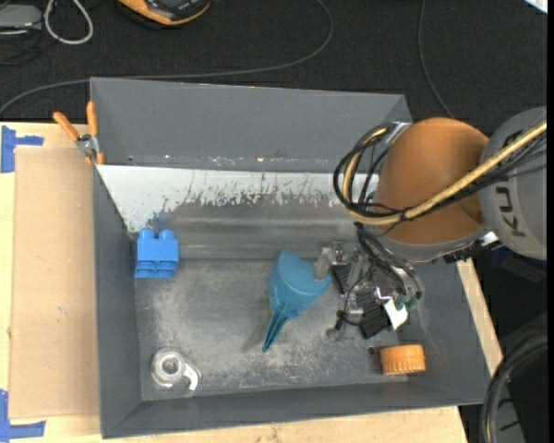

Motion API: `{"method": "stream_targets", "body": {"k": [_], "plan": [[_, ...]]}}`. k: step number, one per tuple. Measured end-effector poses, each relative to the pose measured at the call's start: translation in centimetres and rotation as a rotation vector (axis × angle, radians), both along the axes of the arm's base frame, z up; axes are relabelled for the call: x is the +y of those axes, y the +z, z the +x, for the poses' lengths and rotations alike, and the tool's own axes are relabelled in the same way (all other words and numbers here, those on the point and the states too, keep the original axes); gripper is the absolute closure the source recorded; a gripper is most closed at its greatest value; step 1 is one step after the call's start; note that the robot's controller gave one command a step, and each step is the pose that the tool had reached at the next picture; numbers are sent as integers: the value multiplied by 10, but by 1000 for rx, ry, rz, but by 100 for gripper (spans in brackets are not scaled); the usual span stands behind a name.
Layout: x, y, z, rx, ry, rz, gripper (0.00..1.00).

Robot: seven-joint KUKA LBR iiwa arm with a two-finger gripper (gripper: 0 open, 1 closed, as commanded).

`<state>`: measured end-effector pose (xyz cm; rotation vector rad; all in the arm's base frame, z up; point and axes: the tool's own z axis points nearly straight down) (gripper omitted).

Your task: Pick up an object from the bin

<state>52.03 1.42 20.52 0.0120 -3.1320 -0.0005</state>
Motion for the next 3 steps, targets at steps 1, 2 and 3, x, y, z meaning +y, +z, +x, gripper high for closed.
{"method": "stream_targets", "body": {"k": [1, 2, 3], "plan": [[0, 3, 2, -7, -1, 0, 0], [15, -117, 52, -10, 608, 3, 0], [19, -57, 73, -10, 484, 3, 0]]}}
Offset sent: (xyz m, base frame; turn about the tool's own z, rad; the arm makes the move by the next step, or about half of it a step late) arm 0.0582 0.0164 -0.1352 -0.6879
